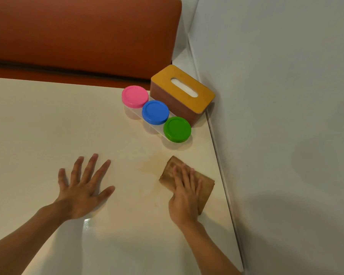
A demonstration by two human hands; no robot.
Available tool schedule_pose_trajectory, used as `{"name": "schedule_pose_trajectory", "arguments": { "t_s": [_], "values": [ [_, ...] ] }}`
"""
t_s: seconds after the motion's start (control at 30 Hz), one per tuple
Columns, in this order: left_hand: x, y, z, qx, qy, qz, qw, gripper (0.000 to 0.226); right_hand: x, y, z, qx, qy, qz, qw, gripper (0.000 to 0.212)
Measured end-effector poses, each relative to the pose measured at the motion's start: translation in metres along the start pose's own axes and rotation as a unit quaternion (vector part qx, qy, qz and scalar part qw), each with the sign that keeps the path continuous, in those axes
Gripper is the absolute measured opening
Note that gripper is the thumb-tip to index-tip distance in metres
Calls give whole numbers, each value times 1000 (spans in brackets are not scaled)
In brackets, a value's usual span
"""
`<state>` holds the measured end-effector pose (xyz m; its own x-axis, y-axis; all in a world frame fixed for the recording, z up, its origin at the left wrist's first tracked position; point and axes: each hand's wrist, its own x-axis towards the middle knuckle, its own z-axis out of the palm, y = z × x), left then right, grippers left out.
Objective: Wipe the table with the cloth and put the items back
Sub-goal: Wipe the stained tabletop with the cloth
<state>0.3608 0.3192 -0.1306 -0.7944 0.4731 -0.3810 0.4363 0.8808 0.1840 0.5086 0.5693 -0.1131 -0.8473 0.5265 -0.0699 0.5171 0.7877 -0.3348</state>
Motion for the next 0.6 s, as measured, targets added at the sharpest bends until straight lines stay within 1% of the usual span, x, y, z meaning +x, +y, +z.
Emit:
{"name": "schedule_pose_trajectory", "arguments": {
  "t_s": [0.07,0.23,0.3,0.37,0.4,0.47,0.6],
  "values": [
    [0,1,-1,0,-5,3,1000,77,-19,-7,2,7,-7,-19,1000,89],
    [2,6,-3,-6,-17,13,1000,79,-57,-13,-3,21,-78,-53,995,94],
    [2,7,-4,-8,-19,13,1000,78,-60,-13,-16,28,-114,-69,991,89],
    [2,7,-6,-12,-20,10,1000,75,-53,-12,-38,88,-127,-67,986,81],
    [2,7,-7,-11,-21,11,1000,75,-45,-11,-52,131,-121,-51,983,78],
    [3,8,-8,-13,-23,11,1000,75,-25,-4,-77,184,-84,-23,979,79],
    [1,7,-8,-7,-26,10,1000,74,21,5,-96,210,16,9,978,75]
  ]
}}
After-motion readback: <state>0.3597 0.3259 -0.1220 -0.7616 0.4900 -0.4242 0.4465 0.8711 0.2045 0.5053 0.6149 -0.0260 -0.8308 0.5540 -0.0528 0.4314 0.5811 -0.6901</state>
